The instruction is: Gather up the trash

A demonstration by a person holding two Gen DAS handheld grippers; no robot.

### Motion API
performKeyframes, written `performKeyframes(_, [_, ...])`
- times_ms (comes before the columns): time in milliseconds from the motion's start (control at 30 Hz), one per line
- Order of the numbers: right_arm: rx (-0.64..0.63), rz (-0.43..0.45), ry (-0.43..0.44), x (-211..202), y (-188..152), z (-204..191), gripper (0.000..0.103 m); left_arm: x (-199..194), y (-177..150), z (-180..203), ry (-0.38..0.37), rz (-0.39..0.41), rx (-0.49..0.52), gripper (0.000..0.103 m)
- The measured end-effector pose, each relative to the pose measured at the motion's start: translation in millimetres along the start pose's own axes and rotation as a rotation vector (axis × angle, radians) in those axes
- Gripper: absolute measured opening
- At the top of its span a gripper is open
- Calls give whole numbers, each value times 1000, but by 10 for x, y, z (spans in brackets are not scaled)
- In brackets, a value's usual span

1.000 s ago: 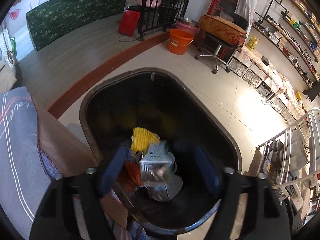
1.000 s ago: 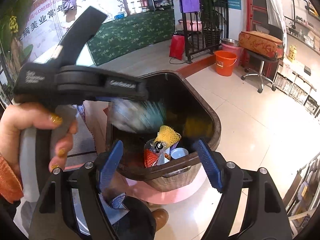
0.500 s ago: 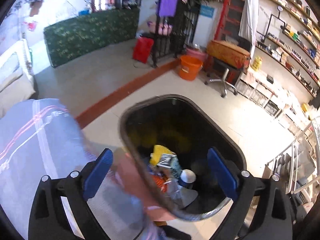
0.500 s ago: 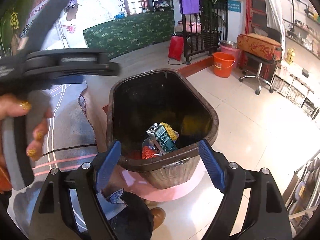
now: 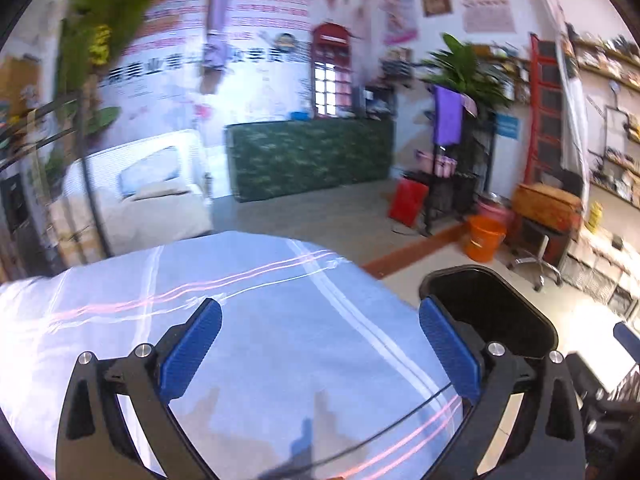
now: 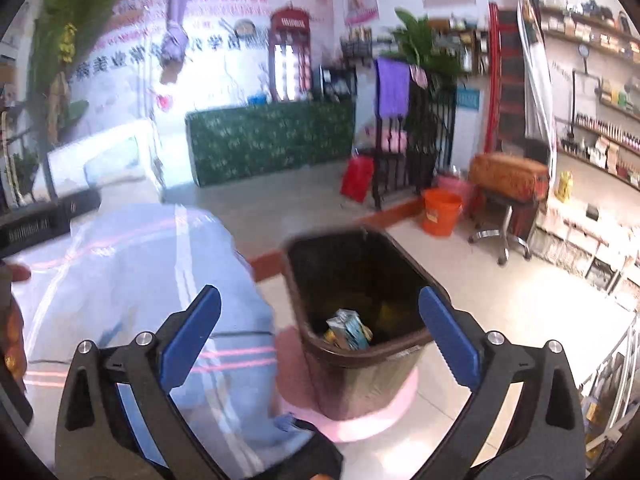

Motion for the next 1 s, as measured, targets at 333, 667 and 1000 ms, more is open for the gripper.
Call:
performKeyframes(333, [-11, 93, 23, -694, -147, -418, 98, -654, -527, -419, 31, 12, -147, 98])
performKeyframes(667, [-28, 124, 21, -1065, -373, -397, 98, -865, -721, -414, 62, 30, -133, 98])
performKeyframes(1000, [-66, 160, 18, -1182, -372, -470, 98, -974, -840, -463, 81, 44, -140, 98])
Point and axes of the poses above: each gripper's, at about its wrist camera, not at the fingertips, and x roughly the way its jaws point, z to its right, y to its top, the point moved 9 cm from there along x, roughly the way its jaws point, and after that the axes turned 15 degrees about -z, right-handed, at the moved point
